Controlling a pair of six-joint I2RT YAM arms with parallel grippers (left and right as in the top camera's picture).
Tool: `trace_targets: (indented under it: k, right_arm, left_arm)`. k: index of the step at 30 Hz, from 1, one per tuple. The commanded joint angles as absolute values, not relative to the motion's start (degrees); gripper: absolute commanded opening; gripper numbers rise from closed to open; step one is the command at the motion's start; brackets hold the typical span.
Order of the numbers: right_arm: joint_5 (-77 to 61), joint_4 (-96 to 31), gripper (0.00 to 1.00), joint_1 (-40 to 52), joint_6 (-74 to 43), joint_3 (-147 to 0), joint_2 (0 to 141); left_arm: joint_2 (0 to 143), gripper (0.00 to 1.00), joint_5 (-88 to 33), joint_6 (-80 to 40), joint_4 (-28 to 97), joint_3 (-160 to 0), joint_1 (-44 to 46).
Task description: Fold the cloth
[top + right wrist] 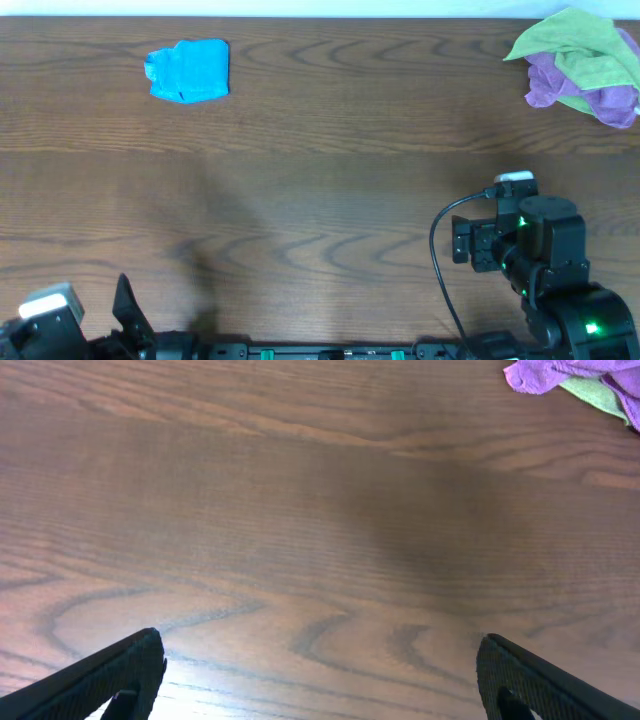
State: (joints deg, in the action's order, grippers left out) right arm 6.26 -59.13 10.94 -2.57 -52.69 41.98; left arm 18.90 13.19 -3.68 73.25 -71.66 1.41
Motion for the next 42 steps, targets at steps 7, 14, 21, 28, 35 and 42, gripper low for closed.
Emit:
trace_targets:
  k: [7,14,21,28,35,42]
  right_arm:
    - [6.63,-59.22,0.99,10.46,-3.38,-52.47,42.02]
    - [6.63,-59.22,0.99,10.46,-3.38,-52.47,42.02]
    - [6.63,-59.22,0.99,10.46,-3.38,-52.47,42.02]
    - [6.63,-59.22,0.99,10.46,-3.38,-52.47,42.02]
    - [6.63,-59.22,0.99,10.46,-3.38,-52.47,42.02]
    - [6.63,-59.22,0.99,10.46,-3.38,-52.47,42.02]
  left_arm:
    - [12.29,0.95,11.29,-4.51,65.76,-58.33,1.52]
    - [9.52,0.95,10.46,-4.45,57.01,-47.07,1.52]
    - [3.97,0.95,10.48,-4.27,54.37,-40.93,1.45]
    - [3.25,0.95,10.61,-4.29,53.49,-36.56,1.48]
    - [3.25,0.95,10.0,-4.29,52.07,-32.36,1.48]
    - [3.25,0.95,9.78,-4.29,52.01,-28.99,1.48]
